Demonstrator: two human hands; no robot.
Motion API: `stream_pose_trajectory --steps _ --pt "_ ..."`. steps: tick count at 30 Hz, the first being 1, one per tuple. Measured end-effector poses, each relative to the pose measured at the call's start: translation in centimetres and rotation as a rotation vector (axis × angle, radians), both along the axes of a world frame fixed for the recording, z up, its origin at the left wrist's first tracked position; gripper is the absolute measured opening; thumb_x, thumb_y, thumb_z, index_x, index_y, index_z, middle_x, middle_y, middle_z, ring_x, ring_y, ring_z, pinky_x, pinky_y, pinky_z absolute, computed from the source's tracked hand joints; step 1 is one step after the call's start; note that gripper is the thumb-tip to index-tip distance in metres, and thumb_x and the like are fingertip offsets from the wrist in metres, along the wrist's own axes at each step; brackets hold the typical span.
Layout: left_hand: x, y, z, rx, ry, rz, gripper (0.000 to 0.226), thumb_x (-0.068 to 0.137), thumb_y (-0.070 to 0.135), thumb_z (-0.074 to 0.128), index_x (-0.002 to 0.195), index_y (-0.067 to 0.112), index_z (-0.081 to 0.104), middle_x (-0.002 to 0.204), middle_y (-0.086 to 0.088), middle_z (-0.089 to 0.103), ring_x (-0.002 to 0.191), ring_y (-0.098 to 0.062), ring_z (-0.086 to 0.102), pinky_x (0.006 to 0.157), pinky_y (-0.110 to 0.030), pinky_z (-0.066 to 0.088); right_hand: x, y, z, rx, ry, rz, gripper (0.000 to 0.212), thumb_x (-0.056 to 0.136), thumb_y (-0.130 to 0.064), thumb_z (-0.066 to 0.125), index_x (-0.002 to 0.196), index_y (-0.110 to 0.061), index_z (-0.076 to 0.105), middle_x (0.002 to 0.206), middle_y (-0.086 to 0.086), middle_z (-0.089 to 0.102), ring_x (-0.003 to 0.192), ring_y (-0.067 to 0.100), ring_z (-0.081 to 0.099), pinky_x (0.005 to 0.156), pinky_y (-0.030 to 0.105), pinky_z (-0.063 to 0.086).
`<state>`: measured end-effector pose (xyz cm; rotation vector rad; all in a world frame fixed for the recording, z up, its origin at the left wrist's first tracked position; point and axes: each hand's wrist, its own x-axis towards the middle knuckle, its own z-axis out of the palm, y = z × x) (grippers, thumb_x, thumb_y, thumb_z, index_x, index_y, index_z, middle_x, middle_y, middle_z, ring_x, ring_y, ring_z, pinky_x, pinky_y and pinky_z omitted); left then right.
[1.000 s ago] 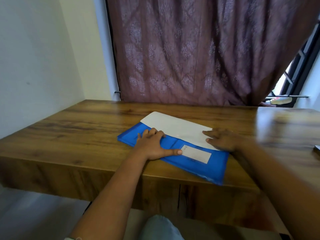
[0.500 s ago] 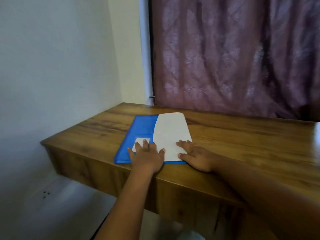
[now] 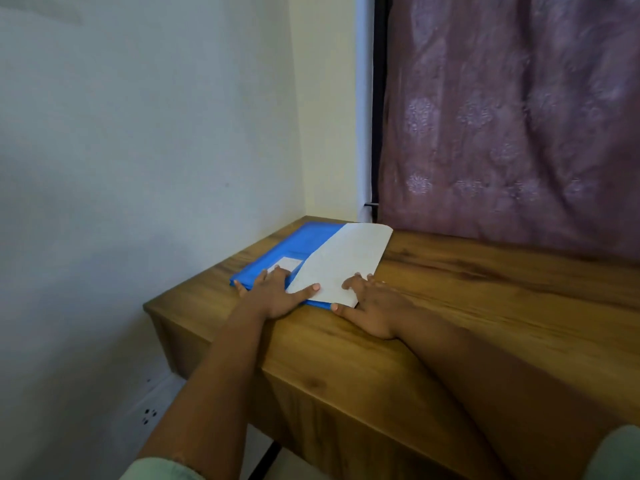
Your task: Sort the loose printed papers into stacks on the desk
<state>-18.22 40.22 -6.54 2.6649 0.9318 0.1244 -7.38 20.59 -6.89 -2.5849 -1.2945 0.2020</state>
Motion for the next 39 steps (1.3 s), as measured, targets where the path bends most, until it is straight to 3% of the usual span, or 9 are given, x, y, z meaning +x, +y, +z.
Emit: stream_pose_trajectory --steps 3,6,13,17,20,25,29,34,39 --pt "1.3 2.7 0.2 0.071 0.049 0.008 0.092 0.076 0.089 0.032 0.152 0.038 0.026 0.16 -0.011 0.016 0.148 -0.032 0.009 0.119 -0.053 0.011 1.3 2.1 0.3 -0.027 0.008 -0.004 0.074 0.085 -0.079 0.034 0.149 -0.042 0.022 0.164 0.001 0.007 0.149 0.023 0.012 0.119 0.042 0.018" --pt "2.4 4.7 0.1 0.12 0.02 0.015 0.083 0.083 0.082 0.035 0.153 0.038 0.026 0.151 -0.008 0.025 0.14 -0.03 0.018 0.114 -0.045 0.023 2.2 3.9 0.4 -0.051 -0.017 -0.018 0.074 0.086 -0.079 0.03 0.151 -0.045 0.019 0.163 0.0 0.008 0.149 0.024 0.014 0.119 0.043 0.017" --pt "4.9 8.1 -0.3 0.036 -0.121 0.029 0.077 0.084 0.072 0.05 0.137 0.016 0.044 0.137 -0.008 0.046 0.126 -0.025 0.042 0.104 -0.038 0.038 3.8 6.6 0.5 -0.071 -0.051 -0.01 0.075 0.088 -0.077 0.026 0.153 -0.042 0.011 0.163 0.001 0.009 0.149 0.024 0.012 0.119 0.044 0.014" --pt "5.5 9.4 -0.5 0.039 -0.157 0.05 0.078 0.082 0.08 0.043 0.127 0.016 0.049 0.125 -0.003 0.048 0.112 -0.021 0.05 0.095 -0.037 0.044 4.5 7.1 0.5 0.013 -0.012 -0.026 0.076 0.088 -0.073 0.037 0.15 -0.029 0.025 0.158 0.002 0.028 0.143 0.022 0.028 0.117 0.04 0.024" --pt "5.9 9.6 -1.0 0.076 -0.179 0.05 0.082 0.077 0.083 0.045 0.125 0.016 0.049 0.118 0.0 0.046 0.106 -0.018 0.047 0.089 -0.034 0.043 5.0 7.5 0.6 0.027 -0.013 -0.021 0.076 0.086 -0.074 0.042 0.146 -0.028 0.032 0.154 0.002 0.033 0.14 0.022 0.032 0.114 0.04 0.027" --pt "6.1 9.6 -1.1 0.163 -0.105 0.095 0.102 0.075 0.087 0.042 0.15 0.019 0.029 0.154 -0.013 0.025 0.141 -0.033 0.023 0.112 -0.048 0.029 5.6 7.6 0.4 -0.008 -0.028 0.014 0.084 0.084 -0.079 0.037 0.15 -0.027 0.027 0.161 0.003 0.021 0.146 0.022 0.021 0.119 0.042 0.02" --pt "5.1 8.9 -0.5 0.178 -0.026 0.132 0.118 0.062 0.098 0.027 0.152 0.021 0.023 0.157 -0.014 0.022 0.144 -0.035 0.021 0.114 -0.054 0.026 5.9 7.9 0.2 -0.025 -0.023 0.027 0.082 0.087 -0.078 0.03 0.153 -0.03 0.022 0.163 0.003 0.011 0.149 0.02 0.012 0.121 0.043 0.012" --pt "4.7 8.7 -0.5 0.108 0.126 0.069 0.141 0.04 0.104 0.018 0.157 0.025 0.011 0.165 -0.01 0.002 0.151 -0.033 0.0 0.118 -0.06 0.006 6.3 8.0 -0.1 -0.019 -0.032 0.041 0.08 0.089 -0.075 0.029 0.154 -0.03 0.021 0.163 0.005 0.01 0.15 0.021 0.012 0.121 0.043 0.012" --pt "4.5 8.4 -0.4 0.134 0.047 0.065 0.14 0.041 0.106 0.023 0.156 0.027 0.016 0.164 -0.008 0.011 0.15 -0.034 0.006 0.118 -0.06 0.012 6.1 7.8 -0.1 0.007 -0.041 0.024 0.079 0.087 -0.076 0.032 0.153 -0.033 0.023 0.163 0.002 0.011 0.149 0.023 0.014 0.12 0.043 0.016"
